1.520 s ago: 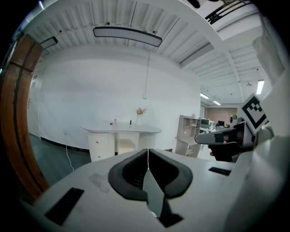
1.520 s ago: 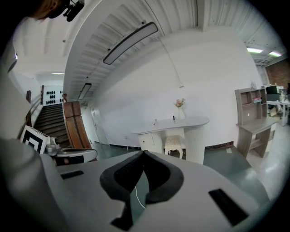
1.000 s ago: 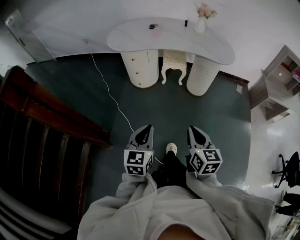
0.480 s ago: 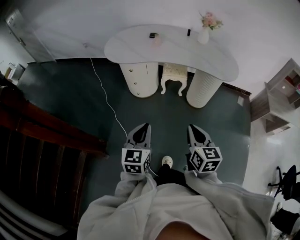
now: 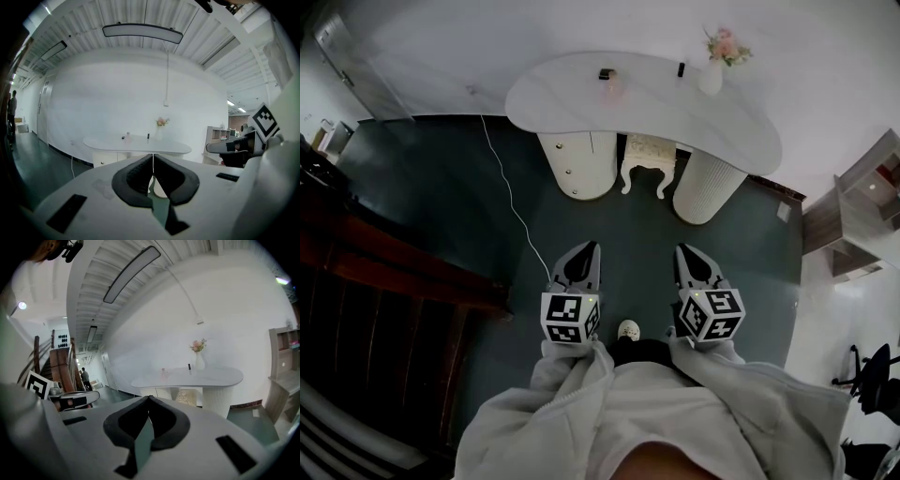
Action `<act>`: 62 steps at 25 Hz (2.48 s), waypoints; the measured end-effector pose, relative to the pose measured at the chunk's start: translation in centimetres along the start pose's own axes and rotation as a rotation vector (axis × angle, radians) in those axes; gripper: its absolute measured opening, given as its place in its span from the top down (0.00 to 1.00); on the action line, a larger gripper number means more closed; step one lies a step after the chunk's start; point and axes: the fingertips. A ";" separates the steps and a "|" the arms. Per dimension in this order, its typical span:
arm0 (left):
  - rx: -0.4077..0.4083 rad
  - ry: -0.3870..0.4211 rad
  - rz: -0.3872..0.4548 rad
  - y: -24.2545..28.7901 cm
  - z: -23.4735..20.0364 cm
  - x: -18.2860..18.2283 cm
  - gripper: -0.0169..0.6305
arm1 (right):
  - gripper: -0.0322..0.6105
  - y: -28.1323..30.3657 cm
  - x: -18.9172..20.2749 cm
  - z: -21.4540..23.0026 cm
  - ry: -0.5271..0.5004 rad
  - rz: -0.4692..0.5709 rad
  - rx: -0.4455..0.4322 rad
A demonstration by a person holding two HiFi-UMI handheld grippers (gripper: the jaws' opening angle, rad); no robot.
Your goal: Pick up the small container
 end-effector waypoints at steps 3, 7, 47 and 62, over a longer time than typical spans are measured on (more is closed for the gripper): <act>-0.014 -0.007 0.005 0.2 -0.1 0.0 0.95 | 0.87 0.3 0.0 0.3 0.002 0.000 -0.007; -0.019 -0.005 0.004 -0.1 0.3 0.3 0.95 | 0.87 0.1 0.5 0.3 0.017 -0.004 -0.015; 0.039 0.017 -0.032 15.5 -7.3 -5.0 0.95 | 0.87 15.0 -5.5 5.8 0.048 -0.029 0.034; 0.058 0.025 -0.011 24.2 -13.8 -9.0 0.95 | 0.87 23.8 -9.8 8.0 0.059 -0.001 0.087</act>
Point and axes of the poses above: the fingertips, and each gripper's own axes: y forward along the fingers, z to its right, x out of its underside, and after that the axes turned 3 degrees about -y, right-handed
